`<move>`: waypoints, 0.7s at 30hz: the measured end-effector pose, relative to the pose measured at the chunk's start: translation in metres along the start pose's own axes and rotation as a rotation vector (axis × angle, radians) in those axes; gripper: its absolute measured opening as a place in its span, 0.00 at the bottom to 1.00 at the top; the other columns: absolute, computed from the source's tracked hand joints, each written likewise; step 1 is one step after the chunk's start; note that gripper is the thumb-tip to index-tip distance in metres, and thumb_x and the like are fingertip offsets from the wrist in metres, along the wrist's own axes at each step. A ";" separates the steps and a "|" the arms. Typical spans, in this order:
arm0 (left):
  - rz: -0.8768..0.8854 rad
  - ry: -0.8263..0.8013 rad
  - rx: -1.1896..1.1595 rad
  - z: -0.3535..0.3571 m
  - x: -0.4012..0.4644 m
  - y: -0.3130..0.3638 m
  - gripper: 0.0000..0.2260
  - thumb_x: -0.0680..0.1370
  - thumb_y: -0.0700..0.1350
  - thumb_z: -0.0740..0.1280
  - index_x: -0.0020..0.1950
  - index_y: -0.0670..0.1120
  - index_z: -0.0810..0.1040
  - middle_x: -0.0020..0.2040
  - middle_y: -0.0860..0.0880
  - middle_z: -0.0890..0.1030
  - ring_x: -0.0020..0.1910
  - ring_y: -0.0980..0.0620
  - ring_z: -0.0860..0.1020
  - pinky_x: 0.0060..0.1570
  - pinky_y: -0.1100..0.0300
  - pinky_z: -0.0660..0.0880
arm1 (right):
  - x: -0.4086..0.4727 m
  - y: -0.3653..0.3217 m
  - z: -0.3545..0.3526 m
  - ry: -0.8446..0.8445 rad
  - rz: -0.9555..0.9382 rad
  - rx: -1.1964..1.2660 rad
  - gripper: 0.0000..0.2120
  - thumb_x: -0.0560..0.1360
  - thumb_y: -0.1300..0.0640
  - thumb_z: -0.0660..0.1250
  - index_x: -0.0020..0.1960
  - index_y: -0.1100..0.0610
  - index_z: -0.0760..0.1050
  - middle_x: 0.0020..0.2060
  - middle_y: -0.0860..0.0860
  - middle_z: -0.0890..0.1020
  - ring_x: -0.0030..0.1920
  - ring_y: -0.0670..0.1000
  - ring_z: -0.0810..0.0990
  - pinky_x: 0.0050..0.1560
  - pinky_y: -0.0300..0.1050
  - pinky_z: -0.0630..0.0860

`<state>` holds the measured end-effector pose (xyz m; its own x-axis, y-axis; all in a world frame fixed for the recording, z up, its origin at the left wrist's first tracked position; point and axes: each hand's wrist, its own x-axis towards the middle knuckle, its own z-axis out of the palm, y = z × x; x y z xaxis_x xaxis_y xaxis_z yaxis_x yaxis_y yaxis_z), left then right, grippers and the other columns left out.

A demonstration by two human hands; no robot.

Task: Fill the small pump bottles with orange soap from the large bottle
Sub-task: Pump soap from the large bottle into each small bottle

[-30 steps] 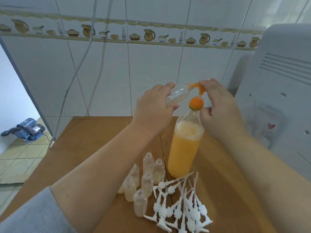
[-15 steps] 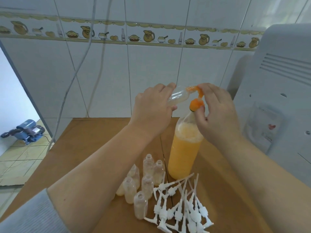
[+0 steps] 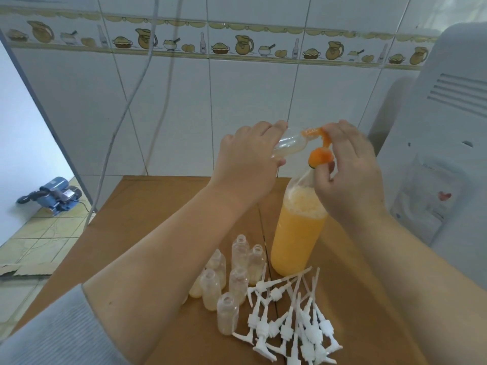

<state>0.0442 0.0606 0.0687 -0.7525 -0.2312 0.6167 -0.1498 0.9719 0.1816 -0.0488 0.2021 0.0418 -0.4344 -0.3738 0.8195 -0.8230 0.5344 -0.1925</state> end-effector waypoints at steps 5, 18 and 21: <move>0.005 0.005 0.025 0.004 0.000 0.001 0.24 0.78 0.49 0.64 0.73 0.51 0.63 0.64 0.53 0.73 0.59 0.50 0.72 0.55 0.54 0.66 | -0.008 -0.001 0.013 0.070 0.025 0.016 0.25 0.71 0.71 0.62 0.68 0.62 0.68 0.65 0.58 0.73 0.69 0.54 0.65 0.70 0.43 0.58; 0.003 -0.001 0.010 0.001 0.000 0.002 0.24 0.78 0.49 0.65 0.73 0.50 0.64 0.64 0.52 0.73 0.59 0.49 0.72 0.57 0.51 0.68 | -0.002 -0.001 0.004 0.023 -0.044 -0.052 0.25 0.71 0.66 0.60 0.68 0.63 0.67 0.65 0.59 0.73 0.71 0.57 0.64 0.75 0.47 0.49; -0.003 0.002 0.008 0.005 -0.002 0.003 0.24 0.78 0.48 0.65 0.73 0.50 0.64 0.64 0.52 0.74 0.59 0.48 0.73 0.56 0.51 0.67 | -0.007 0.000 0.012 0.032 -0.006 -0.020 0.25 0.71 0.68 0.60 0.68 0.63 0.67 0.65 0.58 0.73 0.71 0.56 0.65 0.75 0.44 0.48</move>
<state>0.0421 0.0643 0.0635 -0.7509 -0.2340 0.6176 -0.1573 0.9716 0.1768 -0.0504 0.1959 0.0299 -0.4175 -0.3527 0.8375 -0.8179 0.5474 -0.1772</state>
